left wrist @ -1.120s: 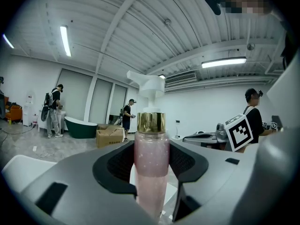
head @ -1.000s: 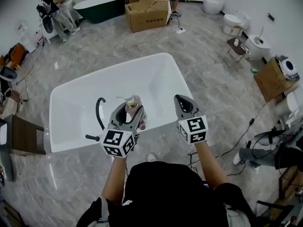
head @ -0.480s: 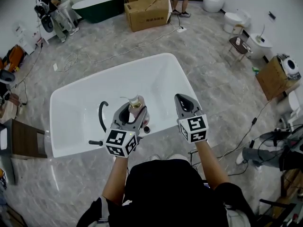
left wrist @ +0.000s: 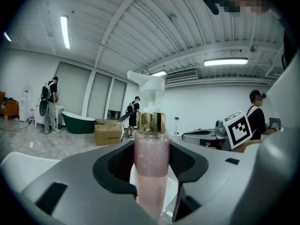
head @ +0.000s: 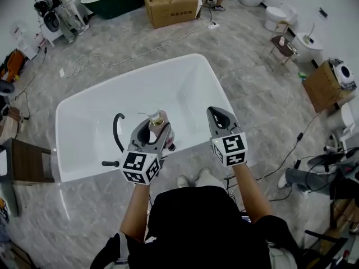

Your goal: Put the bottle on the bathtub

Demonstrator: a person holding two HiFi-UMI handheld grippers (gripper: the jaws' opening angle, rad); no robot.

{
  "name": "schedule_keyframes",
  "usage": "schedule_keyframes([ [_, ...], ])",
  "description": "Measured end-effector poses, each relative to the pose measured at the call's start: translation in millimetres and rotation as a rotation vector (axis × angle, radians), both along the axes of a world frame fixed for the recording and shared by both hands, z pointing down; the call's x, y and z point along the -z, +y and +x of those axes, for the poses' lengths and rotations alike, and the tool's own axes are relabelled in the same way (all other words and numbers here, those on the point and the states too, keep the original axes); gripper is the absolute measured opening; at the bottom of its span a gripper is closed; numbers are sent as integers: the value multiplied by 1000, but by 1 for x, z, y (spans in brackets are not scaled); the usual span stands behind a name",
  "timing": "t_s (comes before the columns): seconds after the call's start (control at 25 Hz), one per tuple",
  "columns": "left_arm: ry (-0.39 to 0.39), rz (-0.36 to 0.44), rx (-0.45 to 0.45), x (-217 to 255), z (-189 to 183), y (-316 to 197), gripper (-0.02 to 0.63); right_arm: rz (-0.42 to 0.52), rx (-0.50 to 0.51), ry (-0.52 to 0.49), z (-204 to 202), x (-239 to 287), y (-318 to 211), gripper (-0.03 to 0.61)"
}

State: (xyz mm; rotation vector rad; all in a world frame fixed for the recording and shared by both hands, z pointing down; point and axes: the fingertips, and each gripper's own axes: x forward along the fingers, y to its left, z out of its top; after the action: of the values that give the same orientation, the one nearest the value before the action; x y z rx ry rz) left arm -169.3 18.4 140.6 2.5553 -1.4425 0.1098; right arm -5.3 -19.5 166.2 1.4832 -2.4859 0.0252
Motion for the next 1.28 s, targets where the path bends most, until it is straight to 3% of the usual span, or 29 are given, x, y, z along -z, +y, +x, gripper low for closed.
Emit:
schedule_keyframes([
  [0.36,-15,-71,-19,-35,19,-2,227,-65,14,7,15,-24,-7,23],
  [1.28,-76,-320,-5,-204,51,-60,227,-361,22,22,40,-188,-49,23],
])
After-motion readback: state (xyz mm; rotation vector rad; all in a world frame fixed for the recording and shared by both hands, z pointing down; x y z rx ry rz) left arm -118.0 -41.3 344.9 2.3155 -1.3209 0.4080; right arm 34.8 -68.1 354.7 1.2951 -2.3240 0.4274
